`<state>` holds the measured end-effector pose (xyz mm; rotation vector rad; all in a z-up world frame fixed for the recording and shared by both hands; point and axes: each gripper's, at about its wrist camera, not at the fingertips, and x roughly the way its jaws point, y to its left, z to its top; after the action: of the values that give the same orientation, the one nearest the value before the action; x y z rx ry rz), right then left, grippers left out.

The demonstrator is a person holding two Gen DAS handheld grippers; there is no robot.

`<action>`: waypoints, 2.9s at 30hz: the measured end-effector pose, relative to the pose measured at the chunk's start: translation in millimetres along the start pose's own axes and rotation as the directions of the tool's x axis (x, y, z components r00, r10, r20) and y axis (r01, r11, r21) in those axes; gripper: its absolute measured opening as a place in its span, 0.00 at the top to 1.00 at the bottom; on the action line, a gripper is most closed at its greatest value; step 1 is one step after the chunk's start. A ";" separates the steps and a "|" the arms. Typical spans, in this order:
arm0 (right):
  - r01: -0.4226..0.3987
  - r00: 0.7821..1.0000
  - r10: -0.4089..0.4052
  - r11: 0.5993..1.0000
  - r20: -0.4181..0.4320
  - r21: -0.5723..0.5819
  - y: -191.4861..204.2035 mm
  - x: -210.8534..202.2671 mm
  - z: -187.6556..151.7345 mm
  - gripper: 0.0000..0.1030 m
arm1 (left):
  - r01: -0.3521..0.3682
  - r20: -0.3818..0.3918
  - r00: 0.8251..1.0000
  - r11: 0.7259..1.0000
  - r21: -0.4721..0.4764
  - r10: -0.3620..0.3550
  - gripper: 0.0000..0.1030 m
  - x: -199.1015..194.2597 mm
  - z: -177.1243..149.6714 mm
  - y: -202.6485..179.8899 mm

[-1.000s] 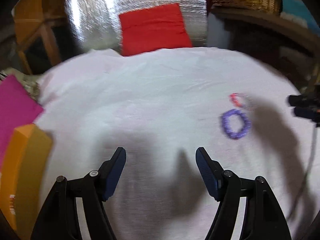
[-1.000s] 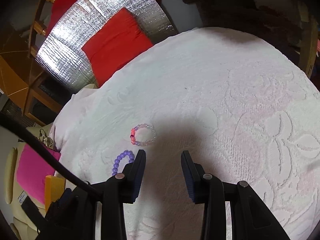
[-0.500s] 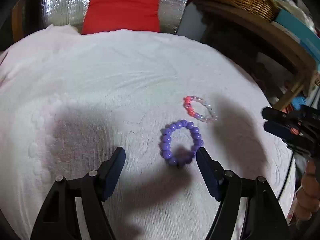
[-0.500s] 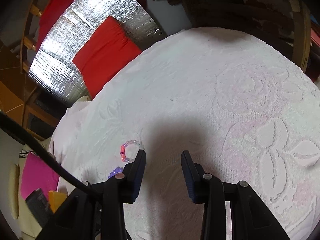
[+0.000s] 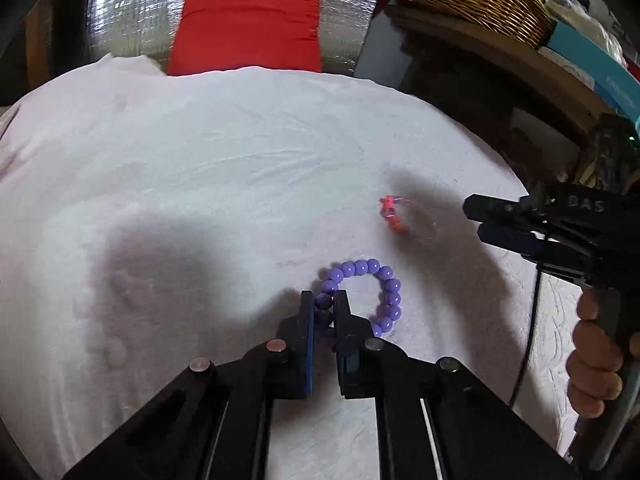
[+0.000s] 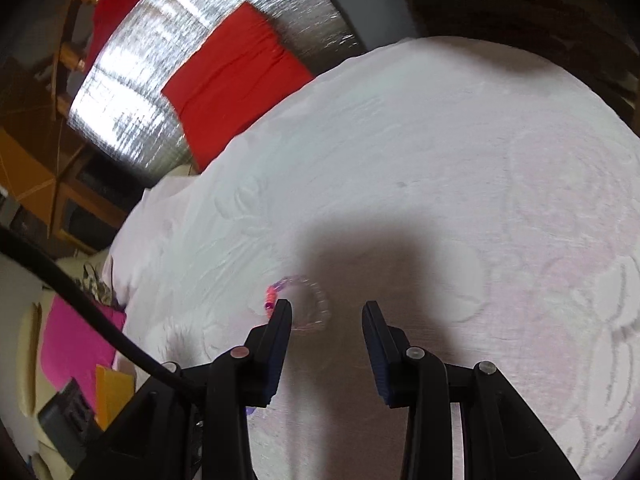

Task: Organize jewelry
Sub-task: 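Grasp the purple bead bracelet with the left tool while the right tool grasps the pink-clear bracelet, then carry the purple bracelet with the left tool while the right tool carries the pink-clear bracelet toward the box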

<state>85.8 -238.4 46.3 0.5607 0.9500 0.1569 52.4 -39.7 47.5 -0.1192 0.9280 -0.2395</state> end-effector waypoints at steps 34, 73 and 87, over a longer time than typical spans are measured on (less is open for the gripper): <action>-0.032 0.986 0.003 0.984 -0.164 -0.176 49.2 -4.0 -78.1 0.85 | -0.069 -0.077 0.995 0.997 -0.017 0.068 0.91 -64.1 -53.5 85.1; -0.172 0.979 0.150 0.972 -0.141 -0.161 60.7 -23.2 -75.8 0.90 | -0.069 0.123 0.990 0.998 0.008 0.067 0.91 -114.1 -41.9 67.2; 0.139 0.975 -0.192 0.922 -0.114 -0.361 88.7 5.9 -93.9 0.76 | -0.126 0.111 0.987 0.991 0.044 0.120 0.91 -105.3 -47.3 57.6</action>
<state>23.8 -125.1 45.6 0.1371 1.0798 0.2125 -37.4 43.0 89.4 -0.0270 0.8175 -0.1407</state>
